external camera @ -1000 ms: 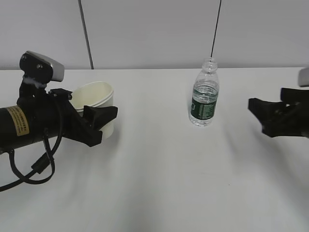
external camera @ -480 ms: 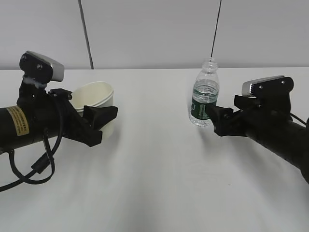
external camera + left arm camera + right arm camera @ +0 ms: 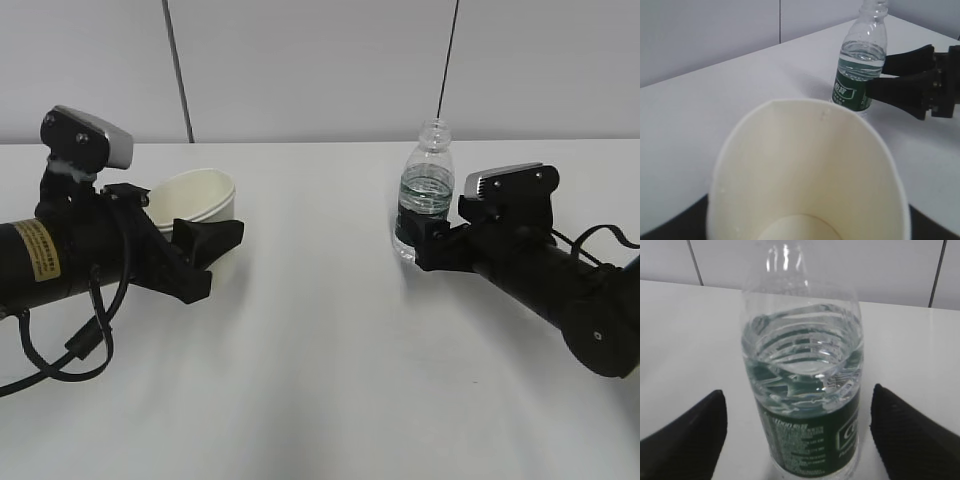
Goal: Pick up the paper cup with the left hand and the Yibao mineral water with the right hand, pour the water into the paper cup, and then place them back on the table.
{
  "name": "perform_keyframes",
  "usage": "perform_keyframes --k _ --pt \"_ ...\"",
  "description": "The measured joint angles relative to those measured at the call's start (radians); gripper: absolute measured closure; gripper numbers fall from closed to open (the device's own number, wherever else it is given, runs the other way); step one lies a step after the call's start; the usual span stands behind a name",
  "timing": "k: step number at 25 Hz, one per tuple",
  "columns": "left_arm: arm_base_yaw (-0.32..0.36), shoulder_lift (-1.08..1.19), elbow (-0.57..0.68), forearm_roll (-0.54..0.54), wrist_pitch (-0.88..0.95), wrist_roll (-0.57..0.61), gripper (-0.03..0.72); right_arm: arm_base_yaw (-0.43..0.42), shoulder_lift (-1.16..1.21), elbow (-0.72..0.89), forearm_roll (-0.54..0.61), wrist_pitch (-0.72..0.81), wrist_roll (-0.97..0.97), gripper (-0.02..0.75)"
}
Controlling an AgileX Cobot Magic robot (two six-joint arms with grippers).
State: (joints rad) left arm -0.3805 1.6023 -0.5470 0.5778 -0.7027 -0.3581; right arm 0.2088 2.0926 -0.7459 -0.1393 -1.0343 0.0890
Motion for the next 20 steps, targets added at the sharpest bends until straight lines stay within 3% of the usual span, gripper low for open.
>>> perform_keyframes --k 14,20 --pt "0.0 0.0 0.0 0.011 0.001 -0.001 0.293 0.0 0.154 -0.182 -0.031 -0.01 0.039 0.077" --pt "0.0 0.0 0.0 0.012 0.001 -0.007 0.293 0.0 0.168 -0.193 -0.034 -0.031 0.04 0.186"
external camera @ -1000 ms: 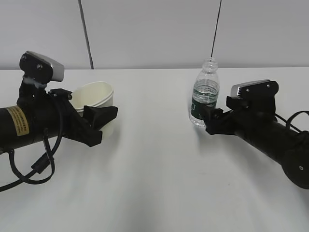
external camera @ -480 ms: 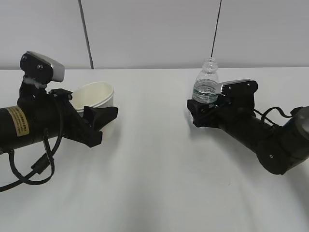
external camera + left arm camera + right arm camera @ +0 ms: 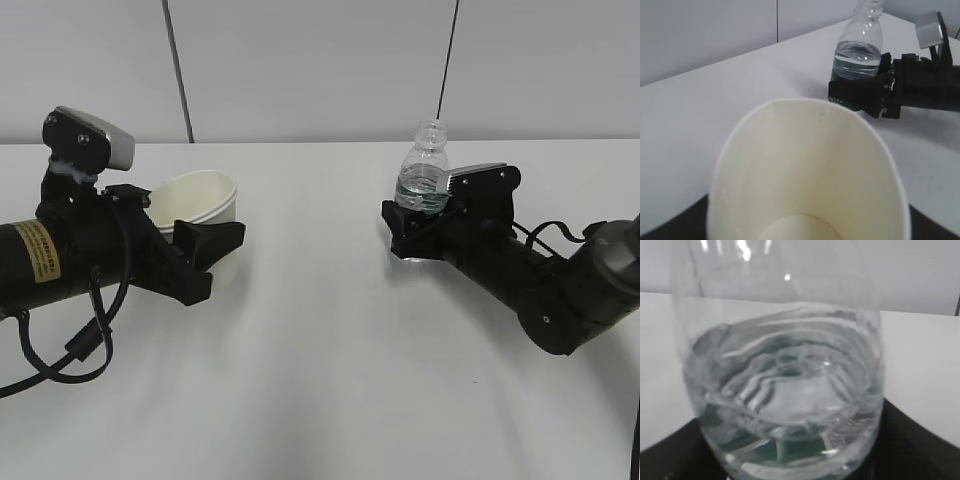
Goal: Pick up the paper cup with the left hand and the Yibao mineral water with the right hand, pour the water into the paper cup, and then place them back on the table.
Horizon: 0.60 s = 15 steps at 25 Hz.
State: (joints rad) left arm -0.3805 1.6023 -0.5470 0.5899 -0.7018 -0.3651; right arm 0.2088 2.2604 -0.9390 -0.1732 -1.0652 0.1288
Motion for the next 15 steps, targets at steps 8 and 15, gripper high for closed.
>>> perform_keyframes --k 8,15 --pt "0.0 0.0 0.0 0.0 0.0 -0.008 0.293 0.0 0.0 0.0 -0.027 -0.005 -0.002 0.28" --pt "0.0 0.0 0.0 0.016 0.013 -0.024 0.293 0.004 -0.032 0.0 -0.133 0.031 -0.002 0.281"
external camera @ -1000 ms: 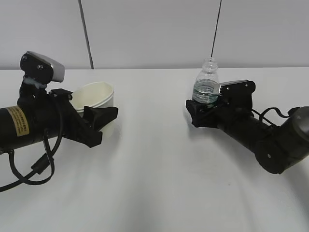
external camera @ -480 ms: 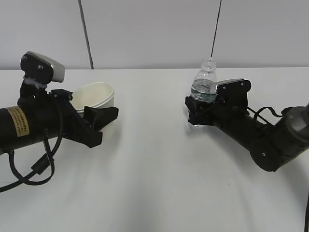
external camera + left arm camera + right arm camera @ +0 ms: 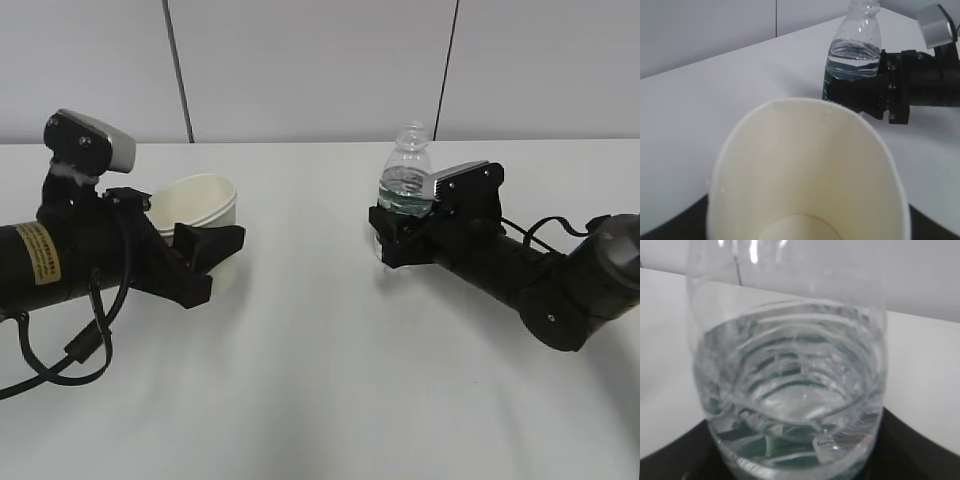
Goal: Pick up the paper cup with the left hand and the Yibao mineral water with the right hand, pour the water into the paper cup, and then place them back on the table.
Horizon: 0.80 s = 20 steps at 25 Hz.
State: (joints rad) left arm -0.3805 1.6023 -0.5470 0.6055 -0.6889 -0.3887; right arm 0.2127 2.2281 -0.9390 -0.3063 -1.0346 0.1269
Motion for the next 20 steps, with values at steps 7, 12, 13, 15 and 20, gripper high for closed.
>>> perform_keyframes --k 7,12,13,15,20 --pt "0.0 0.0 0.0 0.051 0.015 -0.033 0.293 0.041 -0.099 -0.034 -0.067 0.078 0.0 0.277" --pt "0.0 0.0 0.0 0.068 0.047 -0.05 0.293 0.115 -0.125 -0.096 -0.096 0.15 0.0 0.276" --pt "0.0 0.0 0.0 0.07 0.051 -0.058 0.293 0.129 -0.127 -0.109 -0.106 0.159 0.0 0.276" --pt "0.0 0.0 0.0 0.071 0.054 -0.072 0.293 0.152 -0.127 -0.137 -0.12 0.183 0.0 0.276" --pt "0.0 0.0 0.0 0.072 0.071 -0.096 0.293 0.188 -0.127 -0.192 -0.165 0.229 0.0 0.276"
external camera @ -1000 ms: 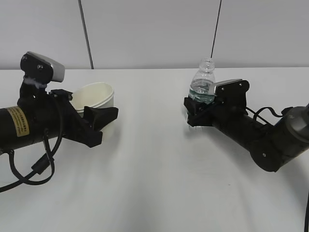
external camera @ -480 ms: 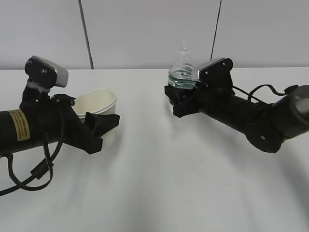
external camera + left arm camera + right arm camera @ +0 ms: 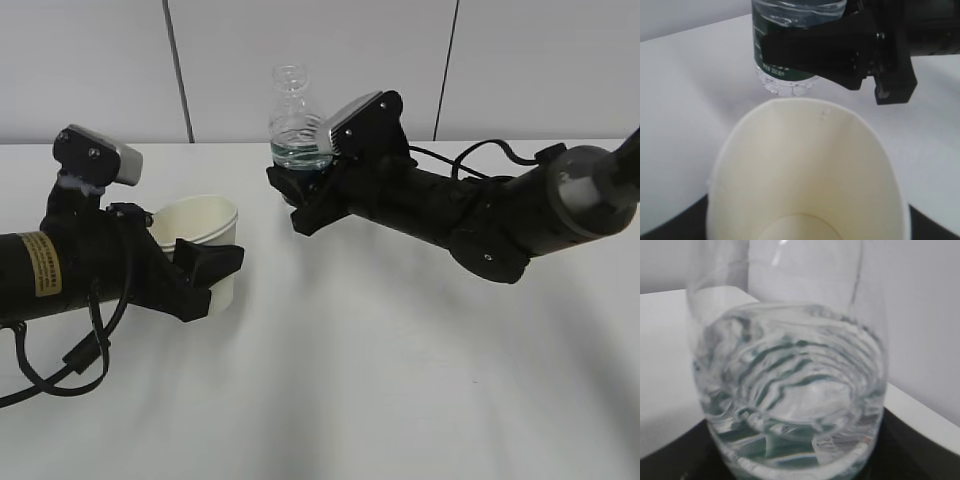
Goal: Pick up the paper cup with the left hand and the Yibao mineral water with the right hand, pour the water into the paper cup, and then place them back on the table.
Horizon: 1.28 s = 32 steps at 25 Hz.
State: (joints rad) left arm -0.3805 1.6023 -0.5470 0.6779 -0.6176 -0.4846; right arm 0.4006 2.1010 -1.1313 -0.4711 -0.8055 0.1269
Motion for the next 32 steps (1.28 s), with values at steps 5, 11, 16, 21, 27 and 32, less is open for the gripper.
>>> perform_keyframes --k 5,11,16,21,27,32 --pt "0.0 0.0 0.0 0.001 0.003 -0.006 0.293 0.021 0.0 -0.037 -0.063 0.025 -0.018 0.276" --pt "0.0 0.0 0.0 0.004 -0.001 -0.007 0.293 0.022 0.0 -0.06 -0.099 0.027 -0.133 0.276" --pt "0.0 0.0 0.0 0.017 -0.018 -0.007 0.293 0.022 0.0 -0.063 -0.104 0.029 -0.255 0.276" --pt "0.0 0.0 0.0 0.031 -0.02 -0.007 0.293 0.022 0.002 -0.063 -0.115 0.029 -0.39 0.276" --pt "0.0 0.0 0.0 0.037 -0.027 -0.007 0.293 0.022 0.02 -0.063 -0.117 0.029 -0.545 0.276" --pt "0.0 0.0 0.0 0.044 -0.034 -0.004 0.293 0.022 0.021 -0.063 -0.118 0.027 -0.665 0.276"
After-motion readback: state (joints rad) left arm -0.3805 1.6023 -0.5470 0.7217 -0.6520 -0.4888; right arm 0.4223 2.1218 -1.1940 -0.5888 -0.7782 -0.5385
